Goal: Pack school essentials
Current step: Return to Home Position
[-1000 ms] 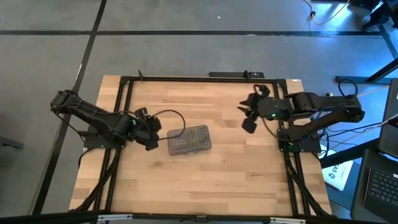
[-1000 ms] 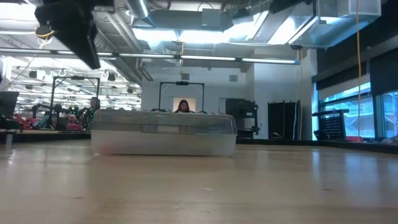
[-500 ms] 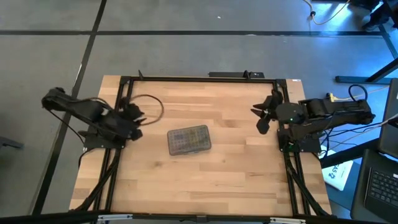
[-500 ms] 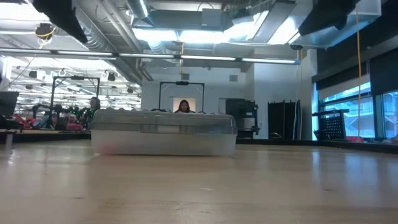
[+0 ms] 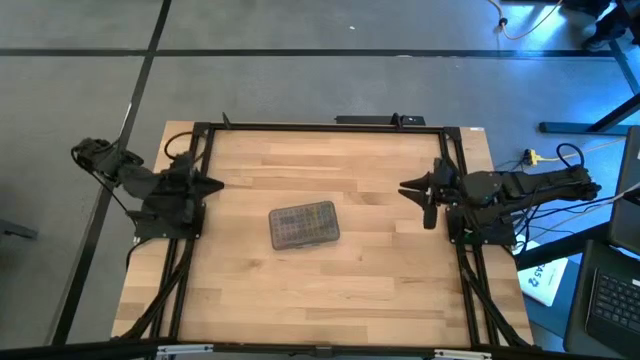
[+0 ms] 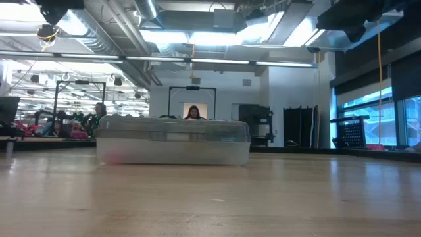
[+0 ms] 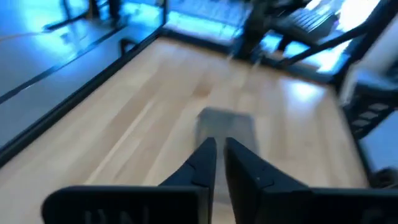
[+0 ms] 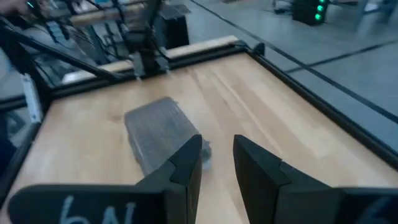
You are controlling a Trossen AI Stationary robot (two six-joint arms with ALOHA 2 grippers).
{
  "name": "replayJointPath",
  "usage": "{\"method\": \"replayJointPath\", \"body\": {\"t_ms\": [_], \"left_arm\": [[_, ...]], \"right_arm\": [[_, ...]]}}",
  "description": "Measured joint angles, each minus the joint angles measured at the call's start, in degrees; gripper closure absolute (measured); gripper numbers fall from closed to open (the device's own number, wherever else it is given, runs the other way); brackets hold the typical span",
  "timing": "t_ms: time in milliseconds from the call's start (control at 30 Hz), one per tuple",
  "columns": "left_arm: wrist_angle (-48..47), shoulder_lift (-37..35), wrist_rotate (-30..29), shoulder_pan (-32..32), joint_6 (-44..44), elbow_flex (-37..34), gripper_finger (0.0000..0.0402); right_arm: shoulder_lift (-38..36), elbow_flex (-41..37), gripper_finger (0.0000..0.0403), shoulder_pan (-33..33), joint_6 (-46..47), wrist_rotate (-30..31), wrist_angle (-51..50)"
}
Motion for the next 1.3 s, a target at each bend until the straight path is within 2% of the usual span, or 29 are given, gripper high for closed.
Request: {"method": "replayJointPath", "body": {"t_ms": [233,533,700,1067,1300], "left_arm": [[12.7,-7.1,3.8,-2.4,8.6,-8.4,0.0399],[28.0,-14.0,9.1,-4.4,15.2,-17.2,0.0399],[32.6,-15.2,11.5,-5.2,19.2,-20.8,0.04],[38.8,-17.5,12.5,-6.4,21.0,-27.4,0.0401],[43.7,-19.7,12.5,-6.4,21.0,-33.0,0.0401]], "right_arm": [[-2.7,-6.4,0.0309,1.9,-1.1,-6.1,9.9],[-7.3,-12.8,0.0309,4.4,-1.7,-6.3,16.8],[-11.2,-15.0,0.0309,5.6,-5.8,-6.4,20.5],[-18.9,-15.2,0.0309,5.6,-8.8,-6.5,16.8],[-20.0,-15.2,0.0309,5.6,-8.6,-10.2,16.1]]}}
